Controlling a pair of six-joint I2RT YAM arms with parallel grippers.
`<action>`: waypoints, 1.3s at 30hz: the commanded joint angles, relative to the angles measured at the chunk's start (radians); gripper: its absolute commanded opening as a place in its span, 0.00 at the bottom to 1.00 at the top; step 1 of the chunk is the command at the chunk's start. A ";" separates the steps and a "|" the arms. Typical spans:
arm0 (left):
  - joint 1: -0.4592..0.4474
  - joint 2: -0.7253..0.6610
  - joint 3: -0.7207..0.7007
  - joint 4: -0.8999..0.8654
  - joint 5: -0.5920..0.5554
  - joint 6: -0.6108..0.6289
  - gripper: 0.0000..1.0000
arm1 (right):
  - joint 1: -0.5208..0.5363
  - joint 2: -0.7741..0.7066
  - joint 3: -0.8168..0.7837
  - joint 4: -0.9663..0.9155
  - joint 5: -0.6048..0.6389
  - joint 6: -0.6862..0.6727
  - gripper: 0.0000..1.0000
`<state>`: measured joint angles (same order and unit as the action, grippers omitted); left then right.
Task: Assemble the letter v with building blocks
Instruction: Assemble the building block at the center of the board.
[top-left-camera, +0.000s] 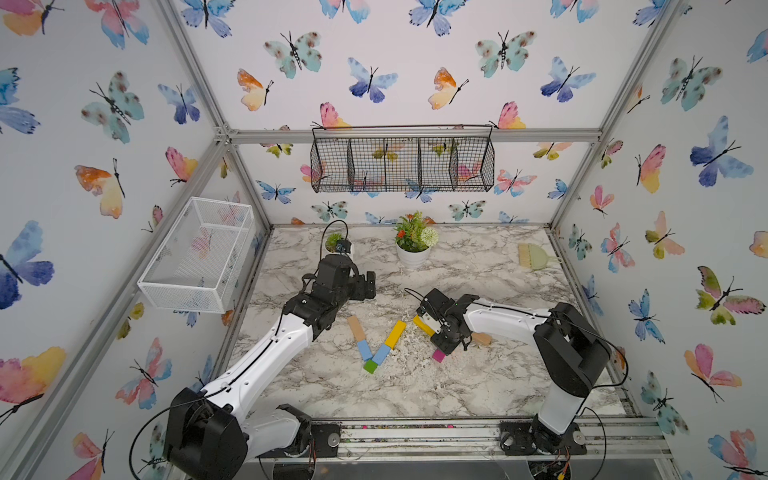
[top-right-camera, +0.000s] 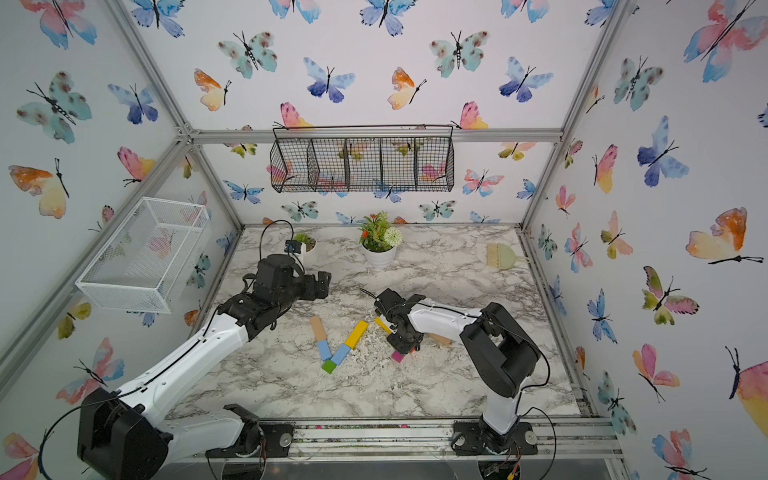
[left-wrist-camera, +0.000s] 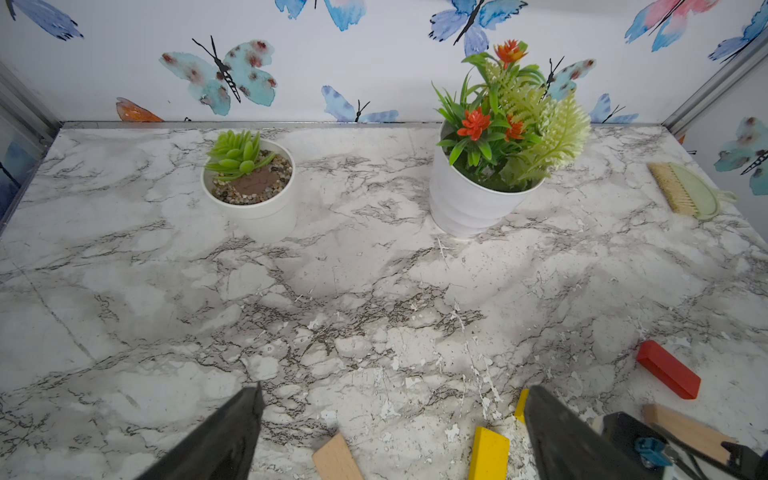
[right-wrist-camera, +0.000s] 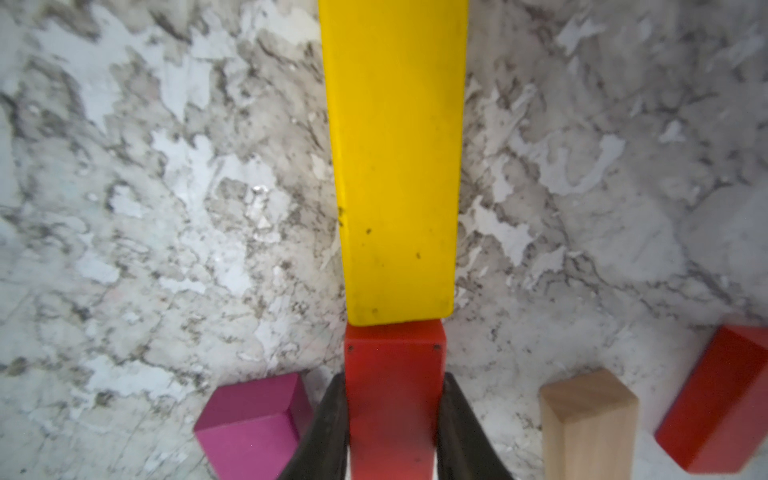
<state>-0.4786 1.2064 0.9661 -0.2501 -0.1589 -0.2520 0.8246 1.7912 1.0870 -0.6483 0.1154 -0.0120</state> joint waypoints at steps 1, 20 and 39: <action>0.006 -0.027 -0.010 0.011 0.012 0.000 0.98 | 0.005 0.061 -0.010 0.025 -0.011 -0.008 0.29; 0.005 -0.025 -0.010 0.011 0.009 0.000 0.98 | 0.005 0.094 0.018 0.043 -0.029 -0.001 0.31; 0.005 -0.024 -0.010 0.009 0.009 0.000 0.98 | 0.005 0.051 0.037 0.038 -0.079 0.030 0.57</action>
<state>-0.4789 1.2049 0.9661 -0.2501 -0.1589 -0.2520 0.8246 1.8309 1.1324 -0.6029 0.0608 0.0002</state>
